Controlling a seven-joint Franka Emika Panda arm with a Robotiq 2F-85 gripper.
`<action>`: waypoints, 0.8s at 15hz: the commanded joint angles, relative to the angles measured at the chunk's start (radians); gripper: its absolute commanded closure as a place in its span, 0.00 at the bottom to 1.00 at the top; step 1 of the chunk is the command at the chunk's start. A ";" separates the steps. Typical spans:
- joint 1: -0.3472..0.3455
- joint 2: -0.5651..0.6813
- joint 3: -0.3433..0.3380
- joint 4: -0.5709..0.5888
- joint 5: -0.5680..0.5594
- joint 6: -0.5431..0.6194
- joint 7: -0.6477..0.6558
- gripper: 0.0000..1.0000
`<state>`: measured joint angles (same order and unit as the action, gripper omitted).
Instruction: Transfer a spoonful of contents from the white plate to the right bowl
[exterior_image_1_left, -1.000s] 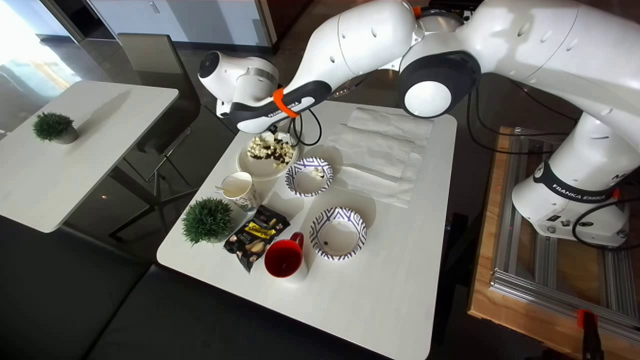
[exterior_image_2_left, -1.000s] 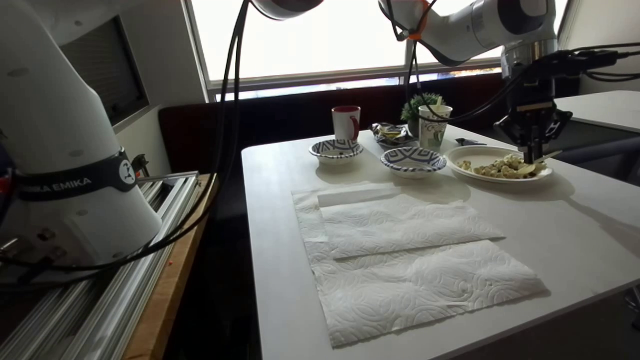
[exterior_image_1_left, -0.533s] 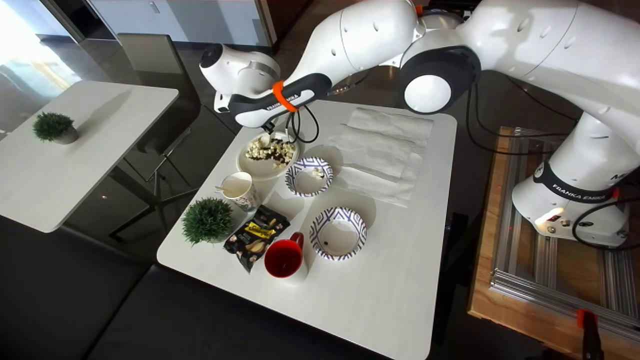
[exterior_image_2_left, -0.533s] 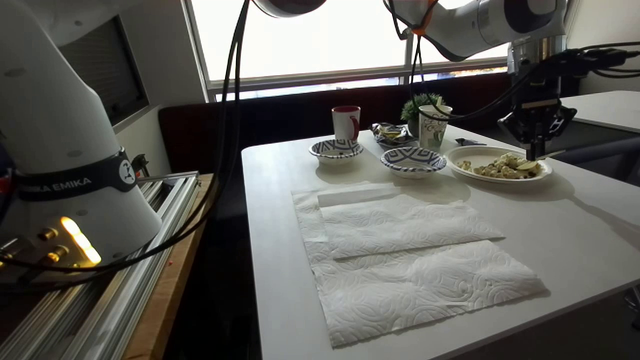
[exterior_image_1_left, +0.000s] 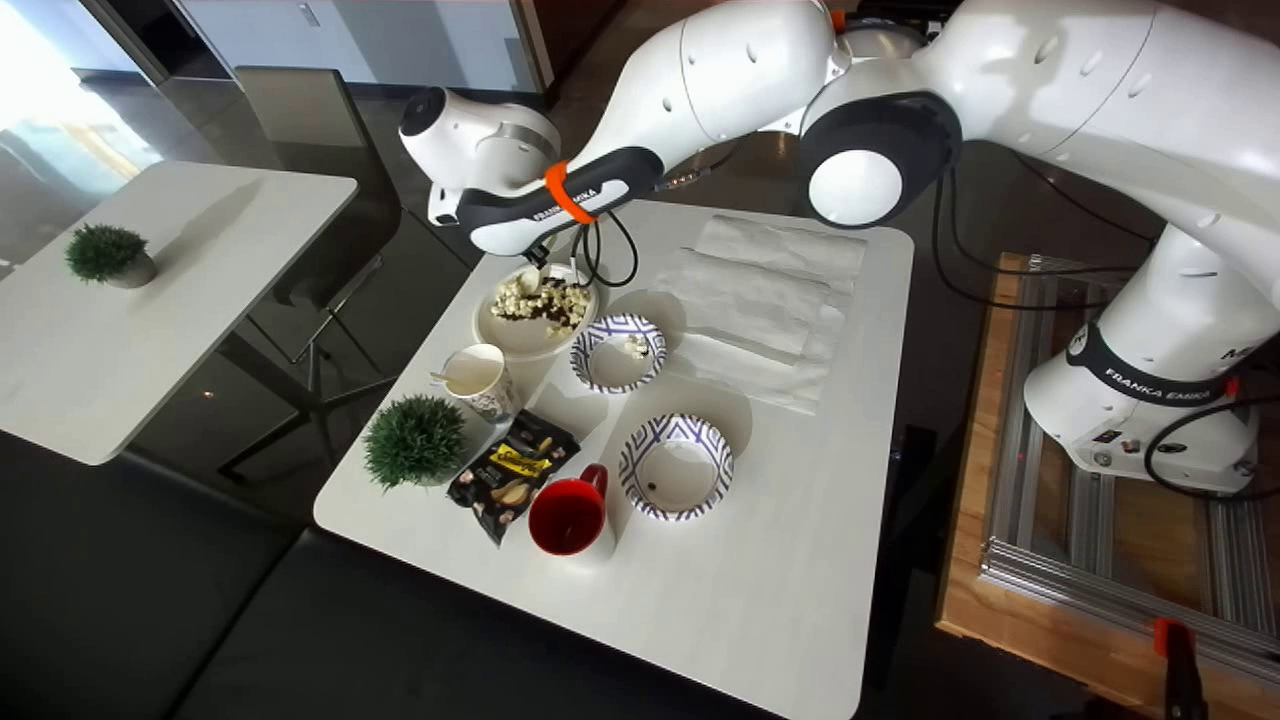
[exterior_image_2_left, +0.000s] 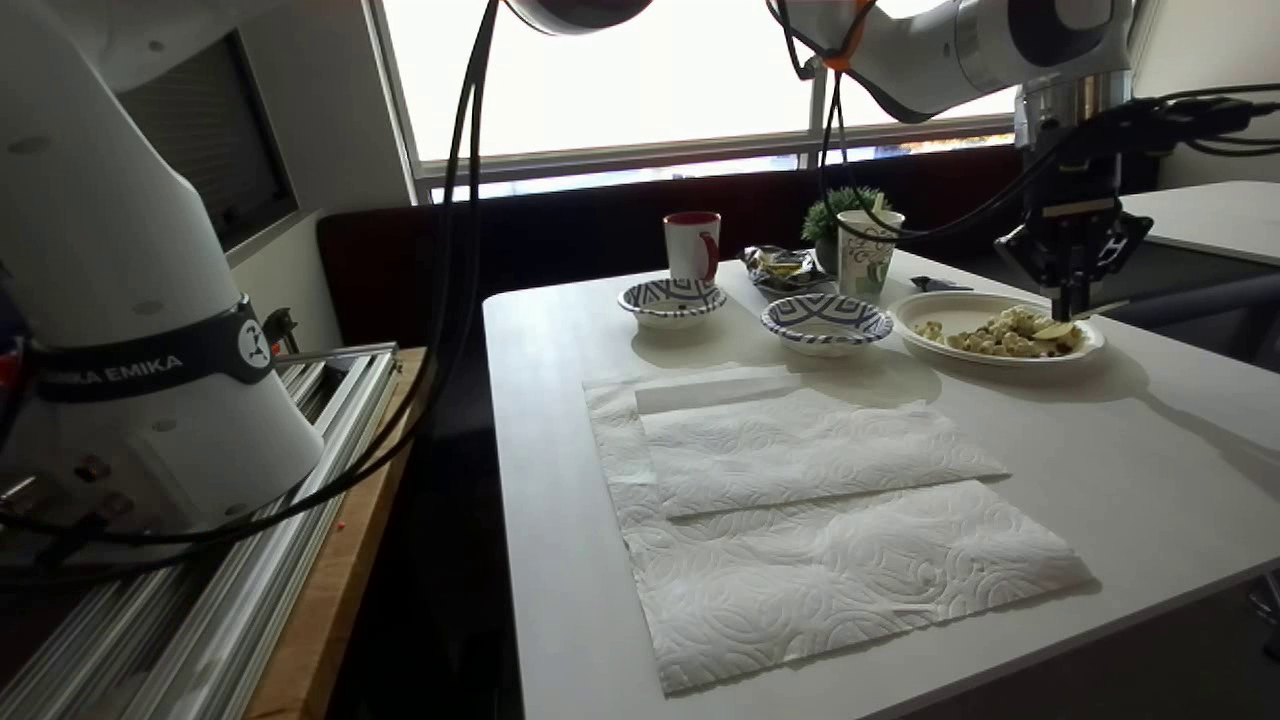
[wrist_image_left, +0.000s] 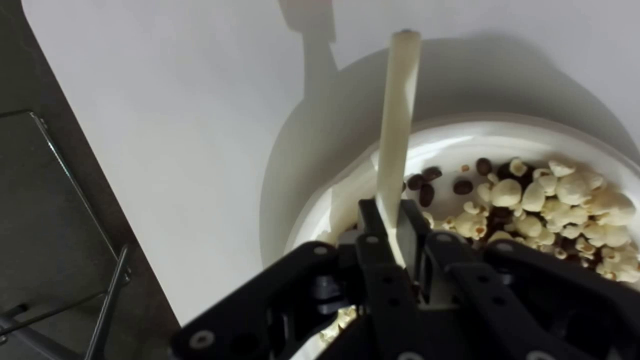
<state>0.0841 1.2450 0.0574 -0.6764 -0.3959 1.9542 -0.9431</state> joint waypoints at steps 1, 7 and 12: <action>0.010 0.008 -0.011 0.010 -0.007 0.002 0.026 0.97; 0.025 0.023 -0.018 0.021 -0.009 0.005 0.057 0.97; 0.031 0.033 -0.019 0.031 -0.009 0.042 0.076 0.97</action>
<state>0.1082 1.2521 0.0454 -0.6766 -0.3989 1.9611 -0.8874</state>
